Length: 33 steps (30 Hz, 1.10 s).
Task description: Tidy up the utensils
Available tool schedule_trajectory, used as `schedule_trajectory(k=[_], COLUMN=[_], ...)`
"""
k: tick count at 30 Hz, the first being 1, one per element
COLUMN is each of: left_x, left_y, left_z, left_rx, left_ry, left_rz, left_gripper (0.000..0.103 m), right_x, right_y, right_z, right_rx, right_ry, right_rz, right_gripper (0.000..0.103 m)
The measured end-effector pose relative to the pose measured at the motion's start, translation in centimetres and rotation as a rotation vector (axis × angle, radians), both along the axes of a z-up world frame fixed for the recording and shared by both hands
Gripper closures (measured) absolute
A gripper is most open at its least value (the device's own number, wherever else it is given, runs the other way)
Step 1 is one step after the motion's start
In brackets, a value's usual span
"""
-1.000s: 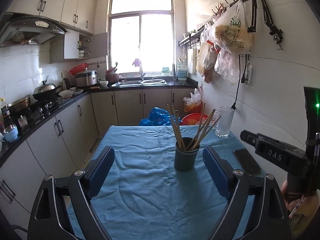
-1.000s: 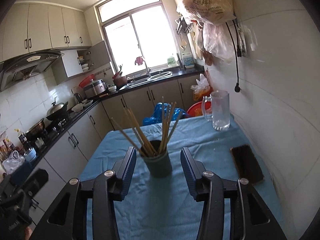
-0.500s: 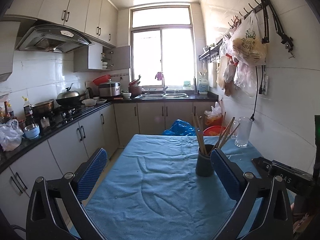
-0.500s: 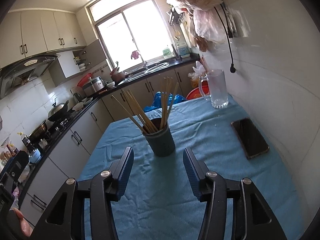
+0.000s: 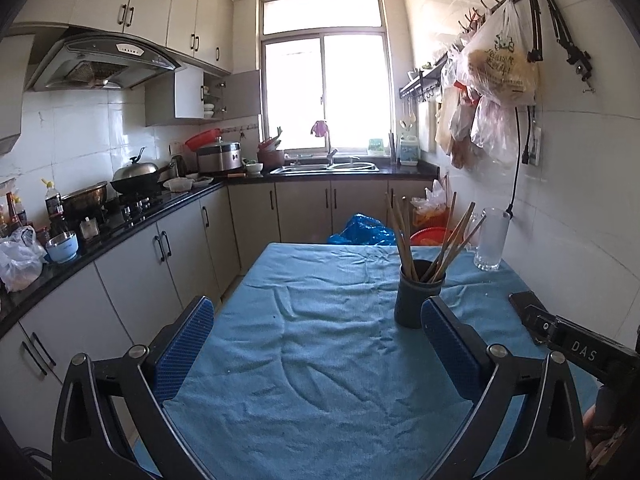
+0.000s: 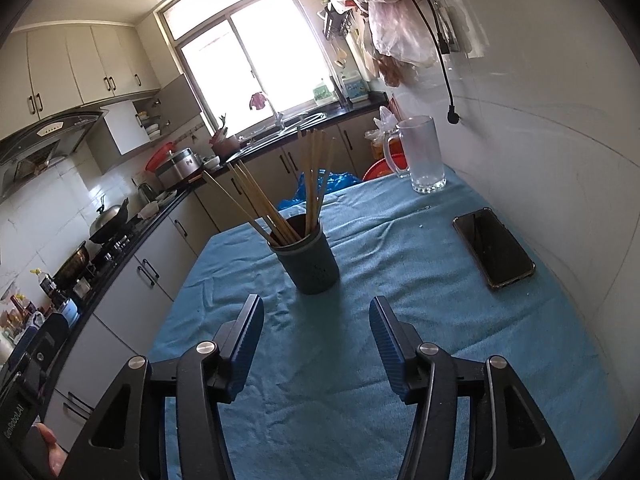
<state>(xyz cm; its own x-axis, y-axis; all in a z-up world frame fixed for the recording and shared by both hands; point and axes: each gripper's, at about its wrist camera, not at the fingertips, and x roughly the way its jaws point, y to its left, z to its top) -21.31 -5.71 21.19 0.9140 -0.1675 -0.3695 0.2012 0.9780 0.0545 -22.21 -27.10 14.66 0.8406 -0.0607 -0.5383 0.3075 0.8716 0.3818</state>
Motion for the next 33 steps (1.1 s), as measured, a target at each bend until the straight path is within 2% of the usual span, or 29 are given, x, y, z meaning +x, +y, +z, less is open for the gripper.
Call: schedule_trajectory(k=[21, 25, 33], left_x=[4.2, 4.9, 5.2], left_y=[-1.0, -0.9, -0.9], left_z=[-3.8, -4.6, -5.3], left_rx=[0.018, 0.019, 0.022], left_ry=[0.151, 0.179, 0.181], left_rz=[-0.005, -0.001, 0.006], left_gripper=[0.0, 0.0, 0.0], right_x=[3.4, 4.1, 4.9], right_y=[0.7, 1.4, 3.3], right_z=[-3.3, -3.7, -3.8], right_rx=[0.0, -0.035, -0.15], right_ry=[0.101, 0.117, 0.134], right_rz=[0.031, 0.042, 0.06], right_gripper=[0.042, 0.042, 0.039])
